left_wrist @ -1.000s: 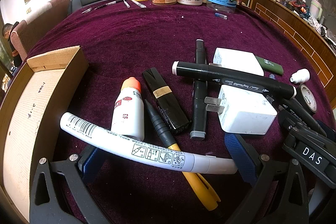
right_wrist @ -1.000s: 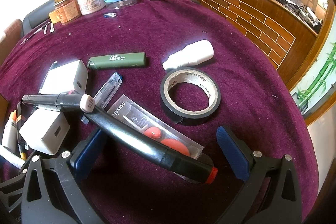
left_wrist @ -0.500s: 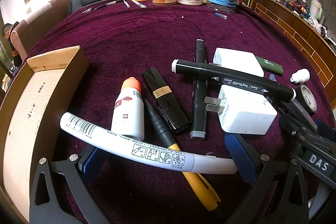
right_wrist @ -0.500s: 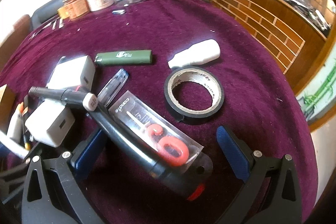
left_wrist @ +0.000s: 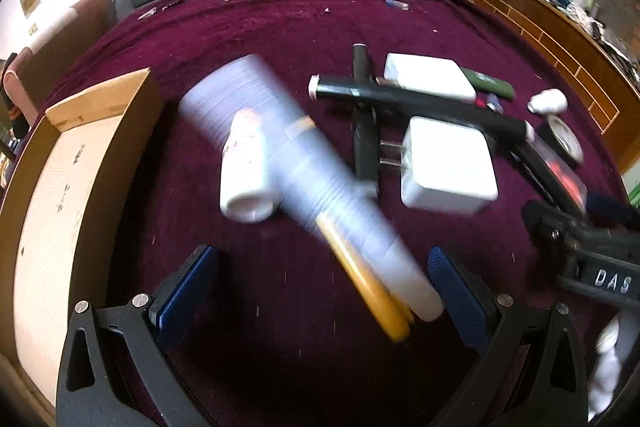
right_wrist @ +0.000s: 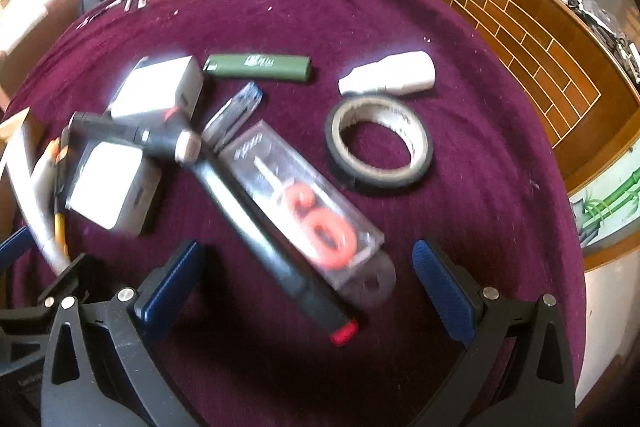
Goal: Organize rigid objects
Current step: 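Grasp the white orange-capped bottle with the left tool while the right tool grasps the curved white marker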
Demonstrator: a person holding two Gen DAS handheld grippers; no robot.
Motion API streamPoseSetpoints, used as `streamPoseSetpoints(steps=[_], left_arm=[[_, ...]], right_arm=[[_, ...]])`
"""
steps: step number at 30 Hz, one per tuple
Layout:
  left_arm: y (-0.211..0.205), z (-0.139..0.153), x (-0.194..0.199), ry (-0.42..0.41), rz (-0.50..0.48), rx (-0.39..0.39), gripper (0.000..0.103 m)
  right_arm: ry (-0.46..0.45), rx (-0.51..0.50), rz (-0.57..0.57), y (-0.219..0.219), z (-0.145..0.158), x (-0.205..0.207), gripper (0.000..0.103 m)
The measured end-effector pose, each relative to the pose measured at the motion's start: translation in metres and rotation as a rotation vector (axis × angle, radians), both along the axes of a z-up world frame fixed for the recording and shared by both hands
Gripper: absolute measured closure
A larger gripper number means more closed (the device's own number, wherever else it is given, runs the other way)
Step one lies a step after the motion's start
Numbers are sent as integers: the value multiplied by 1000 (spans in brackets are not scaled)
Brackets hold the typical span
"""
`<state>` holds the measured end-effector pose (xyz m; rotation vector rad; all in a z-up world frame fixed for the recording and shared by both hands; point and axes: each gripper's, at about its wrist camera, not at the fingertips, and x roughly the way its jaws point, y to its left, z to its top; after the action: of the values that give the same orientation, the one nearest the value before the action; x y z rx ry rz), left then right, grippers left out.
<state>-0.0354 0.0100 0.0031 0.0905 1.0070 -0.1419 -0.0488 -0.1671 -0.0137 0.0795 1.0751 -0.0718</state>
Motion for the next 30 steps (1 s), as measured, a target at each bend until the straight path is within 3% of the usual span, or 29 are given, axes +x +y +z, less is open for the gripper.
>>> streamPoseSetpoints(steps=[6,9,11,13,14,16,19,20,22,25,28,30], left_arm=[[-4,0,-5,-7,13,6,1],[-4,0,-5,-5,13,-2,1],[-4,1,-5,-4,13,-3,1],[-3,1,-5,-3,13,0,1],[-3,1,-6,-3,12,-1,1],[0,2,-4,21,-25,-5,2],[24,15,-6,68,-29,-117,10],[35,22,-9,58,-24,-156,10],[52,37,-15,0,-6,-152,10],[66,51,-23,-80,-18,-170,10],[60,50,-28,-69,-70,-190,10],[51,51,-29,-80,-90,-160,23]], right_arm=[[16,-21,4,-6,9,-25,0],[-140,-82,-33,-12,41,-45,0],[-336,-118,-73,-15,72,-62,0],[-507,-78,-78,-21,89,-73,0],[-518,-48,-77,-24,89,-68,0],[-441,-15,-104,-30,79,-43,0],[-402,11,-153,-39,53,-25,1],[-392,18,-169,-41,44,-22,2],[-355,78,-193,-50,31,-21,6],[-370,134,-211,-63,31,-25,6],[-359,139,-188,-61,30,-21,6],[-367,131,-172,-57,32,-22,6]])
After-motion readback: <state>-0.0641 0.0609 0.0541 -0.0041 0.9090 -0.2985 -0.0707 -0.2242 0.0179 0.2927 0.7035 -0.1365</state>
